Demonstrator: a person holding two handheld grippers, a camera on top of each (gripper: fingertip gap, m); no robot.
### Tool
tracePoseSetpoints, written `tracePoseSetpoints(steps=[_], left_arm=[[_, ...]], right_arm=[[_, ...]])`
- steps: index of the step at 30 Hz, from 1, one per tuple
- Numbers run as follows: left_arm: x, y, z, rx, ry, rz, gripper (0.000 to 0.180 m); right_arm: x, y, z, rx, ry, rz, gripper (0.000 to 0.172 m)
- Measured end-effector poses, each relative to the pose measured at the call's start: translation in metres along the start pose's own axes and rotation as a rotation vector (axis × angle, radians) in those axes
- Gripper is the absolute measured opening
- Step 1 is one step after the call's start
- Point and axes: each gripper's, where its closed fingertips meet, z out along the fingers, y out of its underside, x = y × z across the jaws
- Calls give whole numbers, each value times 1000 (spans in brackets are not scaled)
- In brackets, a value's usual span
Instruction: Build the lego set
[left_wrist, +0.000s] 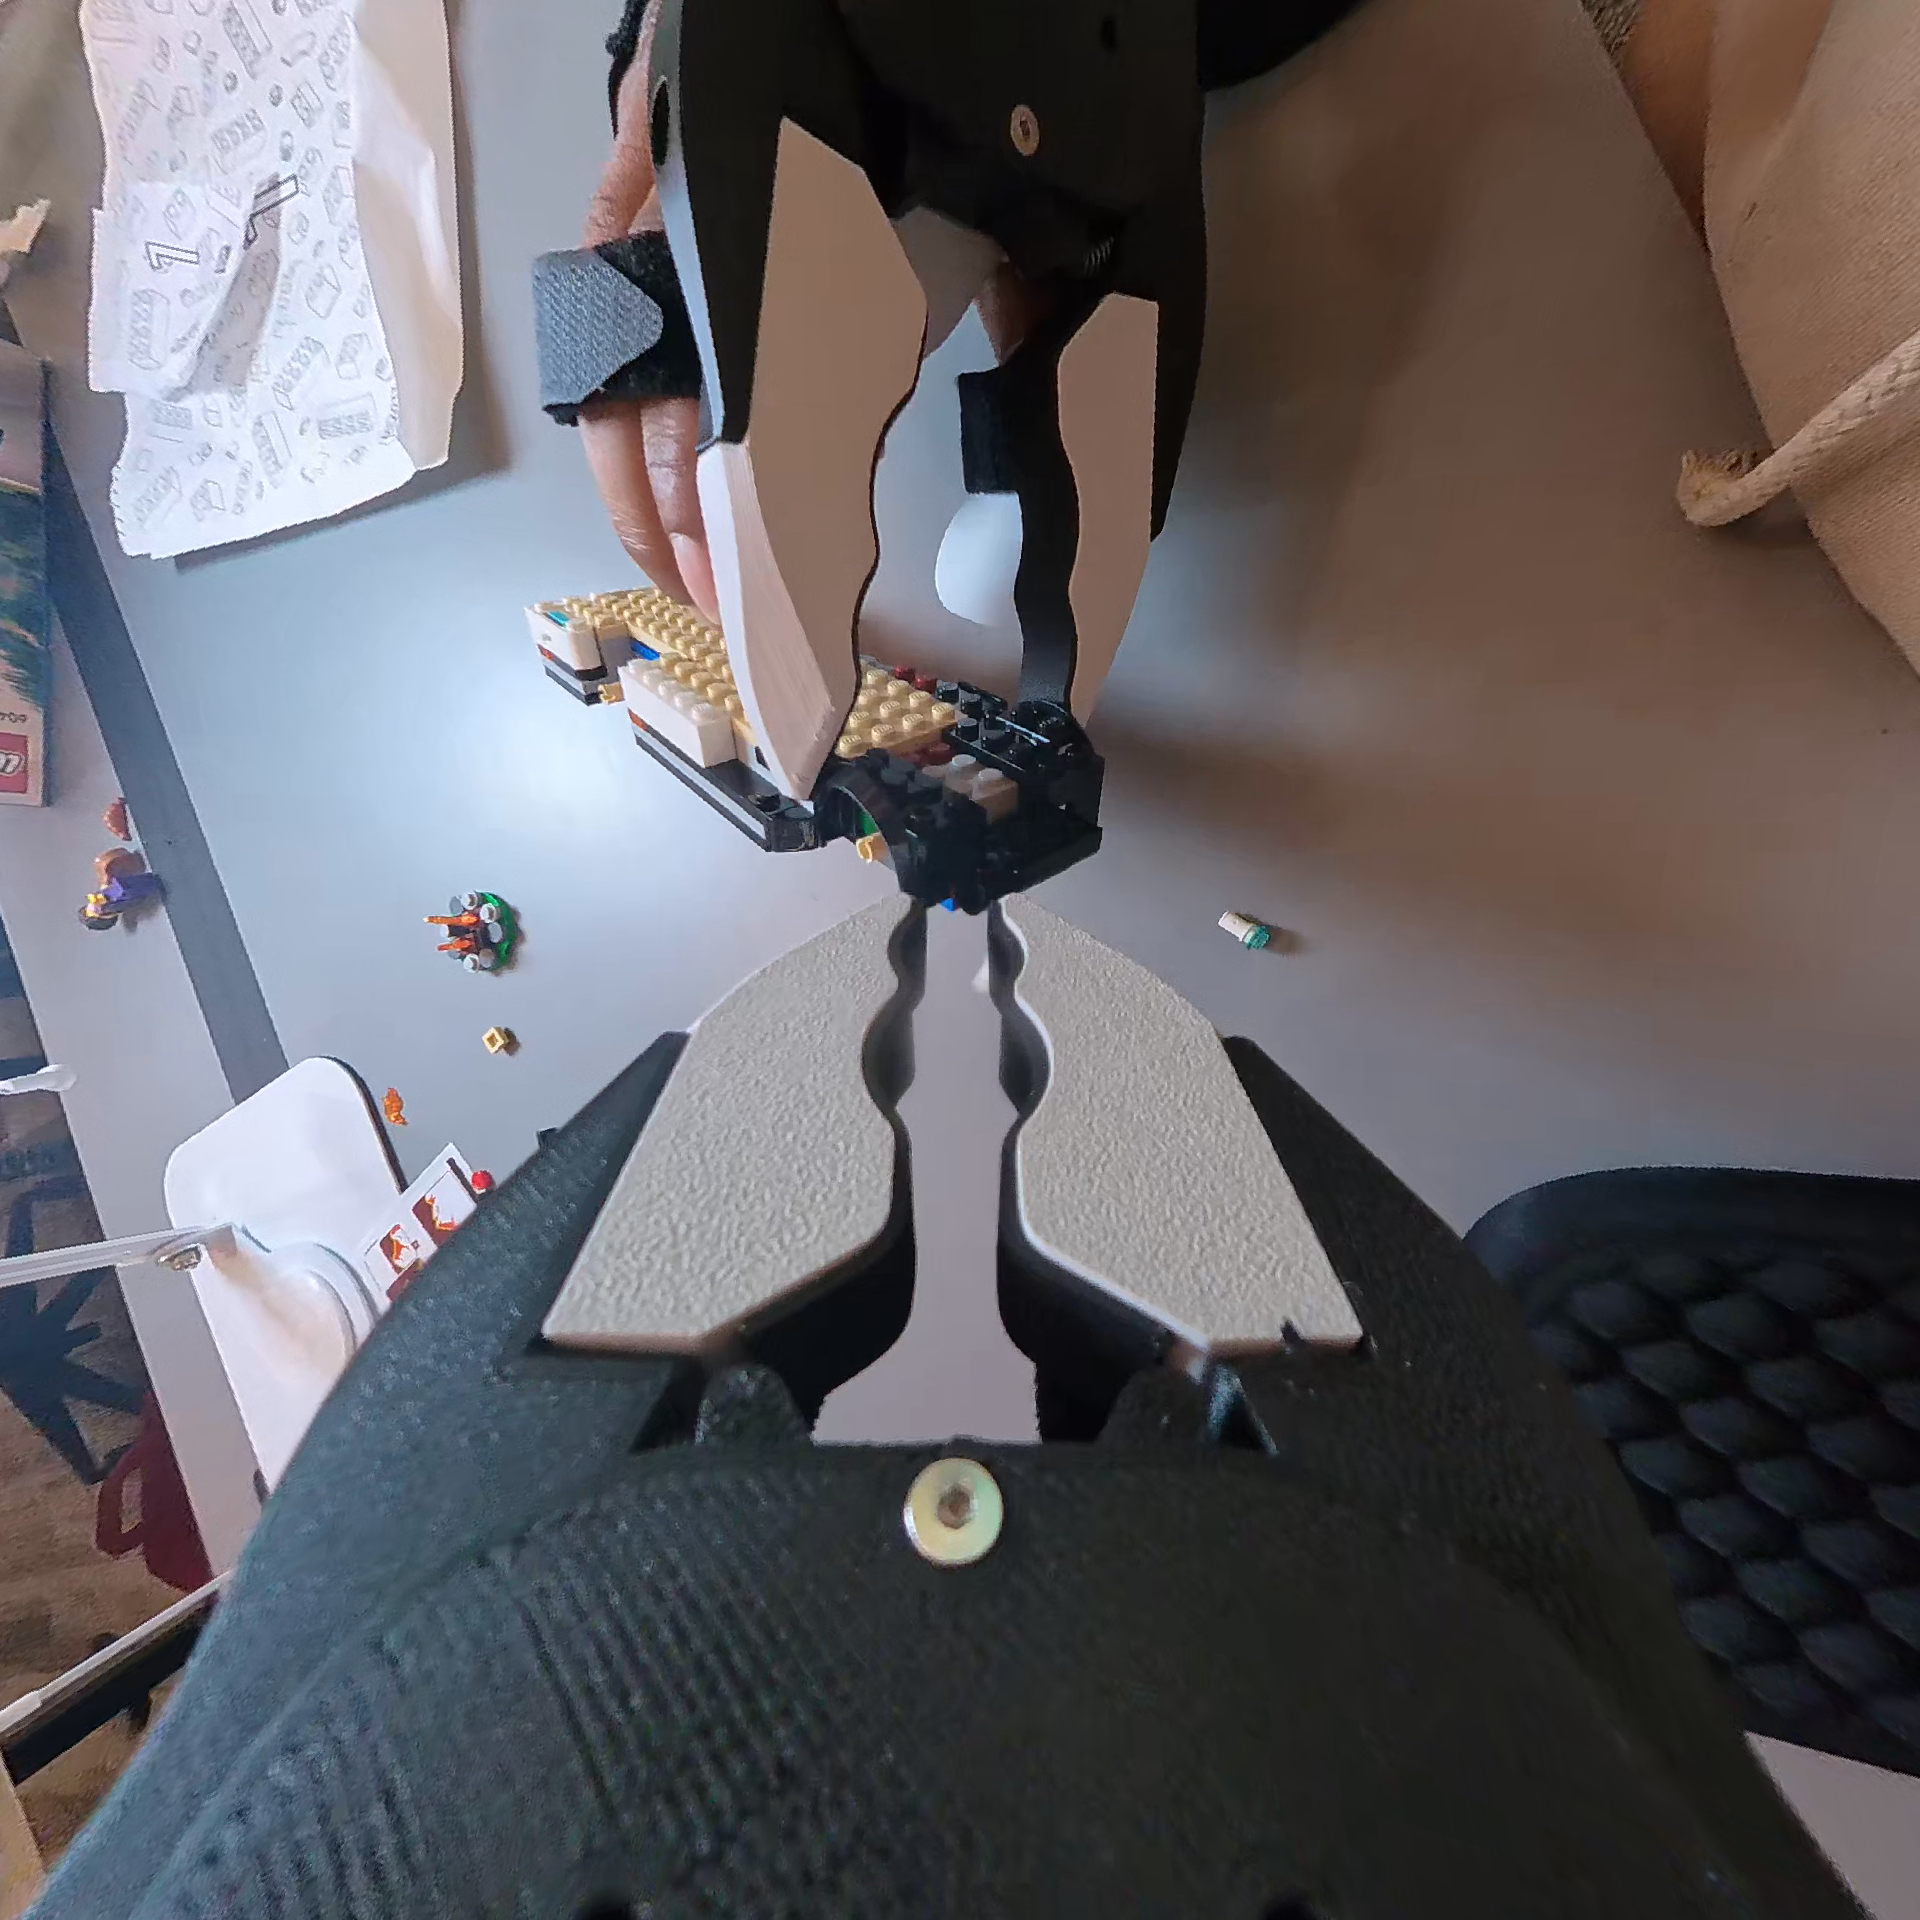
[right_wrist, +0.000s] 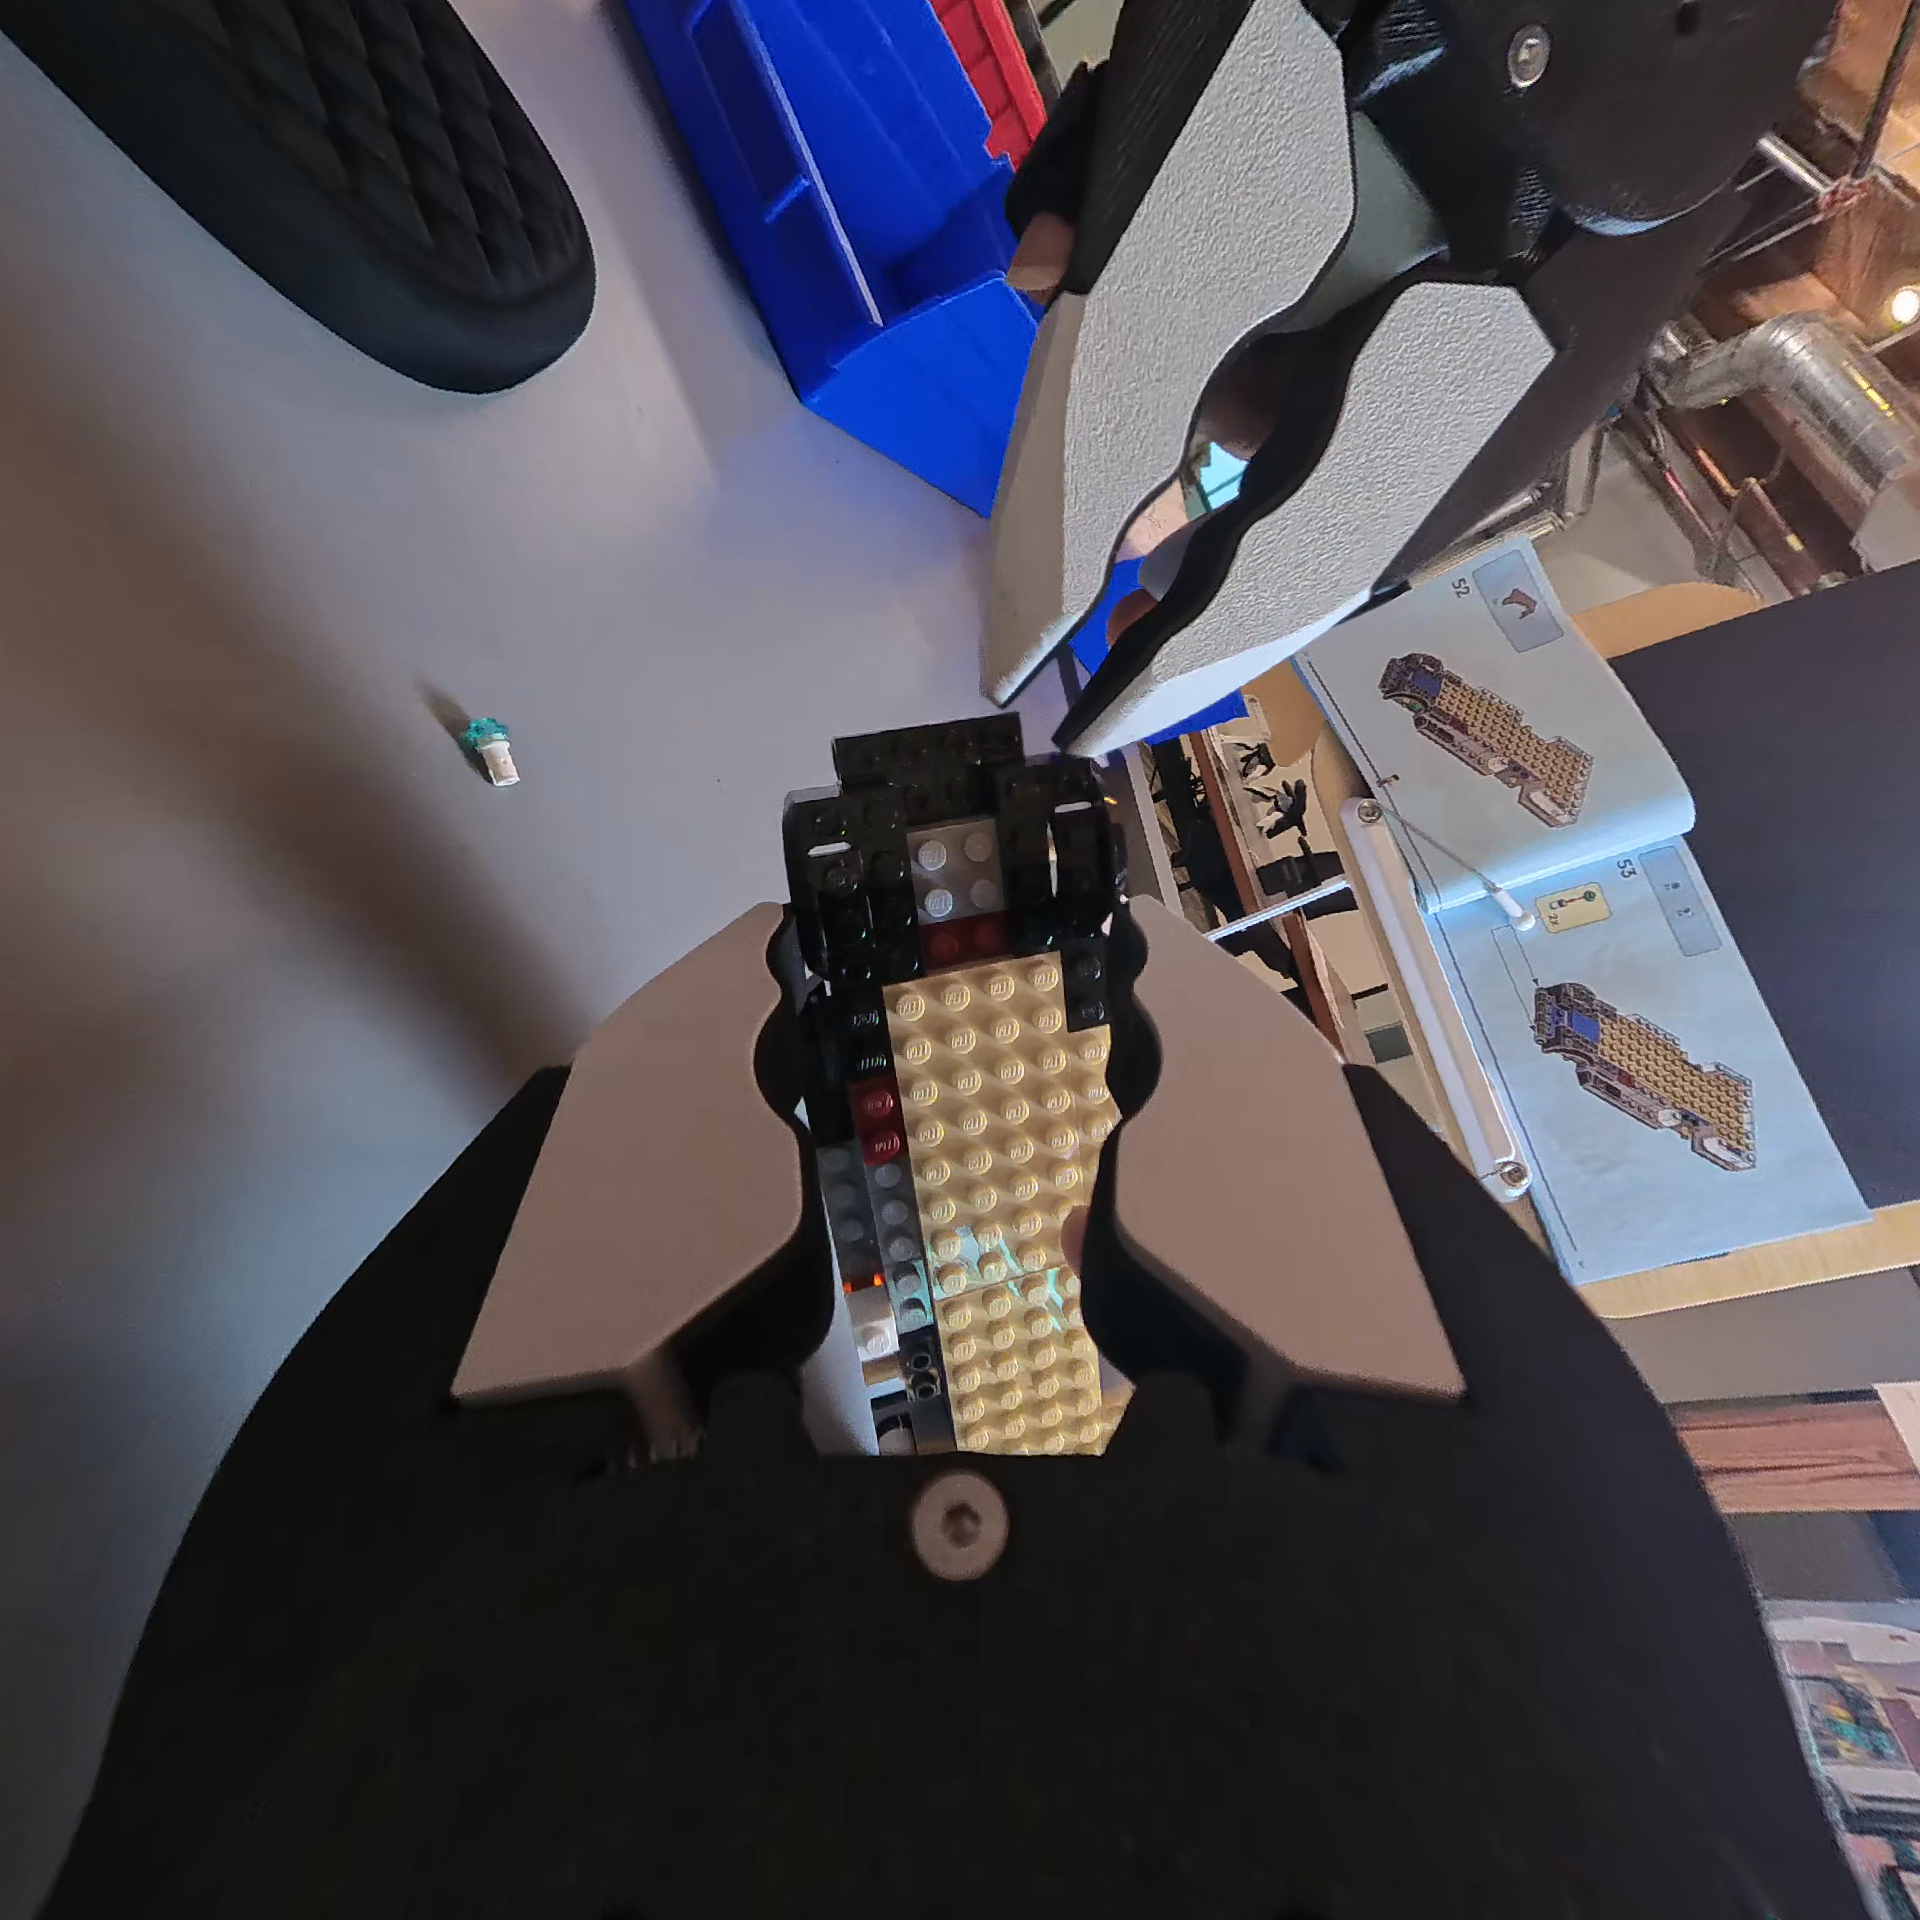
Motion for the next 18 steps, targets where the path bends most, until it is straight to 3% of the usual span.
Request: tracePoseSetpoints(steps=[6,10,13,18], left_arm=[[-4,1,1,32,-27,-34,13],[-15,22,-1,18,-87,-121,16],[-32,63,-2,-7,-176,-293,17],[-49,170,-6,-140,-340,-673,20]], right_arm=[[-1,1,0,-1,-11,13,56],[-3,4,1,-19,-26,12,56],[-1,8,1,-40,-36,21,56],[-7,21,4,-112,-112,24,56]])
